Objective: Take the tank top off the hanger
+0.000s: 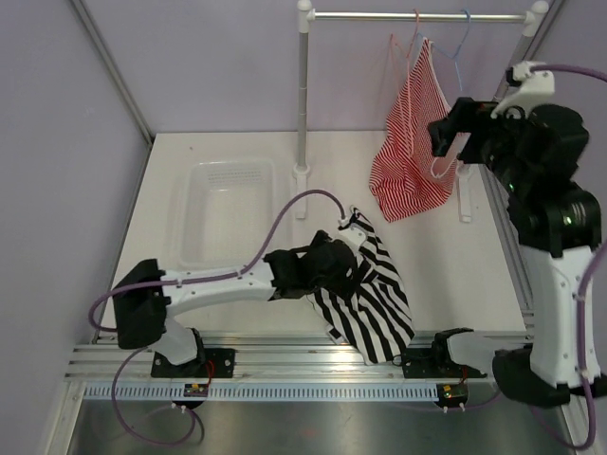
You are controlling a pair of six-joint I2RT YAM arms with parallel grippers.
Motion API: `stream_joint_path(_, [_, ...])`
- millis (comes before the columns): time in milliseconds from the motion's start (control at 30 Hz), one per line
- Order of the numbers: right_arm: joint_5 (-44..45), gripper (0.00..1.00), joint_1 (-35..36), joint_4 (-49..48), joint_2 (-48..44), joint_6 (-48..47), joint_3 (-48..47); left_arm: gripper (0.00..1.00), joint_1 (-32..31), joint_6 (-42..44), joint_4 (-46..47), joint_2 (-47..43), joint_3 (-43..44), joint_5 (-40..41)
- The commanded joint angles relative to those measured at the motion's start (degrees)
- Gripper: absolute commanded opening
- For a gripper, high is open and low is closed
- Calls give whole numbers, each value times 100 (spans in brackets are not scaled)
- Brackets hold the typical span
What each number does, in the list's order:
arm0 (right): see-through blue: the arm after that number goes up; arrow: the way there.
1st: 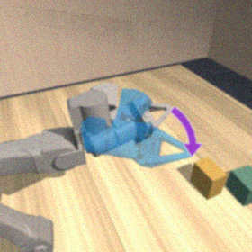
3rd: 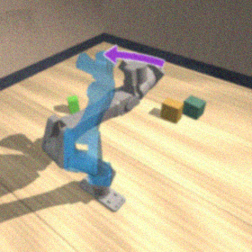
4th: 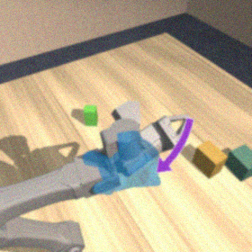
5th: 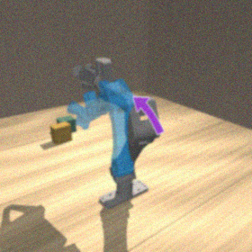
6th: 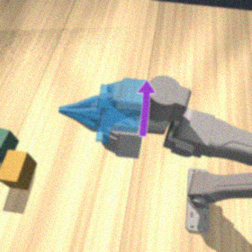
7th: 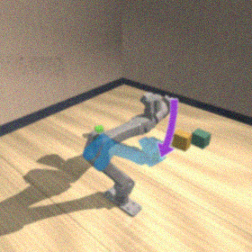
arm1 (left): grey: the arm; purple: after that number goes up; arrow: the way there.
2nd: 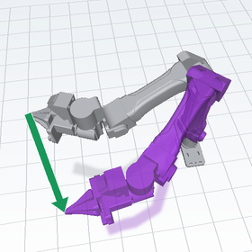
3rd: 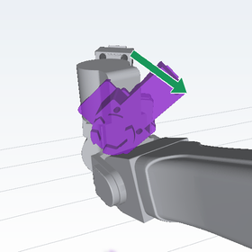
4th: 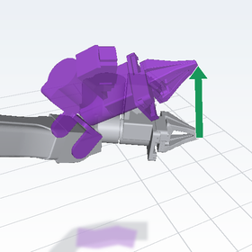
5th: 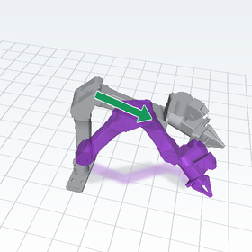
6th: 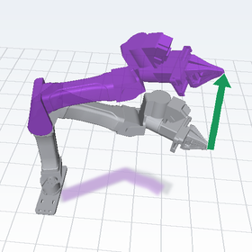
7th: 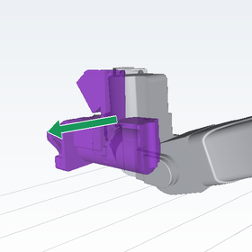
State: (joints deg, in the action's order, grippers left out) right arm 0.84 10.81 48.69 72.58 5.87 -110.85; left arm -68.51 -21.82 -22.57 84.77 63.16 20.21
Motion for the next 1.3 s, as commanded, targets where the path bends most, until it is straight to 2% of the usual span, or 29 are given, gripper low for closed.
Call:
stream_joint_path(0, [-618, 100, 18, -430, -936, 397, 729, 99, -92, 222, 701, 818, 574, -280])
stream_joint_path(133, [-1296, 100, 18, -395, -1746, 556, 1626, 99, -84, 275, 842, 1881, 1075, -683])
stream_joint_path(300, [-1675, 99, 18, -290, -2274, 495, 1909, 97, -110, -14, 701, 2913, 1603, -1028])
stream_joint_path(333, [-1701, 100, 18, -263, -2309, 477, 1892, 90, -101, -145, 718, 2966, 1569, -1036])
stream_joint_path(367, [-1736, 100, 18, -176, -2353, 451, 1865, 70, -101, -199, 771, 2957, 1542, -993])
stream_joint_path(433, [-1754, 99, 18, -105, -2432, 398, 1830, 57, -110, -252, 798, 2905, 1489, -817])
stream_joint_path(467, [-1745, 99, 18, -114, -2485, 398, 1830, 31, -110, -243, 641, 2913, 1567, -764])
stream_joint_path(500, [-1754, 100, 18, -149, -2546, 398, 1865, 12, -119, -217, 474, 2905, 1655, -659])
stream_joint_path(533, [-1719, 99, 18, -219, -2660, 398, 1891, 0, -127, -191, 194, 2852, 1778, -502])
stream_joint_path(633, [-1561, 100, 18, -228, -2801, 380, 1900, 0, -198, -147, -98, 2169, 1762, -19])
stream_joint_path(733, [-1254, 100, 18, -193, -2889, 362, 1909, 0, -198, -77, -335, 1088, 1788, 517])
stream_joint_path(900, [-1236, 99, 18, -289, -2898, 441, 2032, 0, -198, 362, -1161, -55, 2620, 1737])
stream_joint_path(1033, [-1279, 100, 18, -412, -2898, 494, 2102, 0, -31, 556, -2100, -469, 3342, 2522])
stream_joint_path(1133, [-1279, 100, 18, -474, -2872, 512, 2146, 0, 425, 662, -2654, -698, 3825, 2787])
stream_joint_path(1267, [-1332, 100, 27, -527, -2828, 564, 2199, 0, 1714, 872, -2955, -997, 4126, 2366])
